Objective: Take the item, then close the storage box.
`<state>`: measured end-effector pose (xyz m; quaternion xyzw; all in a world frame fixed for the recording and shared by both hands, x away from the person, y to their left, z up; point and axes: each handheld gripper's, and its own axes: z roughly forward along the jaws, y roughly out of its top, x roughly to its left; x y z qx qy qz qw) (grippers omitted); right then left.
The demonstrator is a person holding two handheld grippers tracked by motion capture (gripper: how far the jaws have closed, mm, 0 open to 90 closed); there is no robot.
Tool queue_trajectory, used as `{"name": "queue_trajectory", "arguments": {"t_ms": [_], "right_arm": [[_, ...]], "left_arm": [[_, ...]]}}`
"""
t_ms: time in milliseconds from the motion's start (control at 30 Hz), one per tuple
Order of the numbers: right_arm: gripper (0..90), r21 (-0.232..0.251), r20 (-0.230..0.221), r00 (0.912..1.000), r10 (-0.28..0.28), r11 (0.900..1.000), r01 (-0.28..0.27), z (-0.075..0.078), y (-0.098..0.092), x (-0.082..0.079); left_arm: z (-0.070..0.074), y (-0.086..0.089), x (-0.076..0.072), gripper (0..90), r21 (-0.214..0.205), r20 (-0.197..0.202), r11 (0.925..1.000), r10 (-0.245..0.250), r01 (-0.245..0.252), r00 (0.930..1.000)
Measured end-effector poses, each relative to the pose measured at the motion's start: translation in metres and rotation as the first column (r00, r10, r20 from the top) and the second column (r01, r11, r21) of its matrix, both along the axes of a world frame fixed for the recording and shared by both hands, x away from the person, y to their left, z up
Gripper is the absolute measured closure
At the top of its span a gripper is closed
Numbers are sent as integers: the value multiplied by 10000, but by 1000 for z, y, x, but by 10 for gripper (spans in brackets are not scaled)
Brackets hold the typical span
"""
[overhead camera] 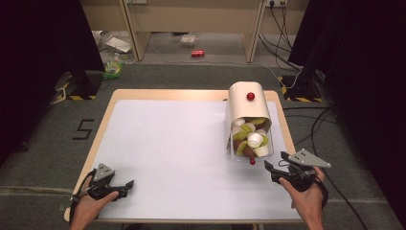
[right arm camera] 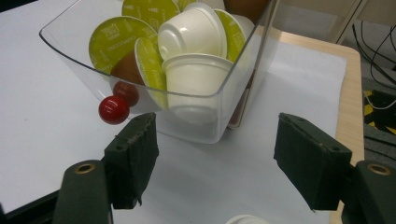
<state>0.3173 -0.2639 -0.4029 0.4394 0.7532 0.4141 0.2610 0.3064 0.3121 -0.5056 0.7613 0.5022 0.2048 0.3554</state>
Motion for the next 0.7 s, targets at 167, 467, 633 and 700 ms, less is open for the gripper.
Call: {"name": "queue_trajectory", "arguments": {"t_ms": [167, 467, 633, 700], "right_arm": [[307, -41, 90, 10000, 40, 10000, -40, 2, 3, 2], [282, -135, 81, 10000, -8, 9999, 9, 4, 6, 5], [298, 83, 276, 9995, -175, 9998, 172, 6, 5, 6], [297, 86, 317, 9993, -191, 9998, 189, 7, 5, 7]], "left_arm": [[0, 0, 0, 123, 2, 1, 10000, -2, 2, 10000], [0, 0, 0, 123, 3, -1, 10000, 1, -1, 10000], [0, 0, 0, 123, 1, 0, 10000, -2, 2, 10000], [0, 0, 0, 123, 4, 0, 10000, -2, 2, 10000]]}}
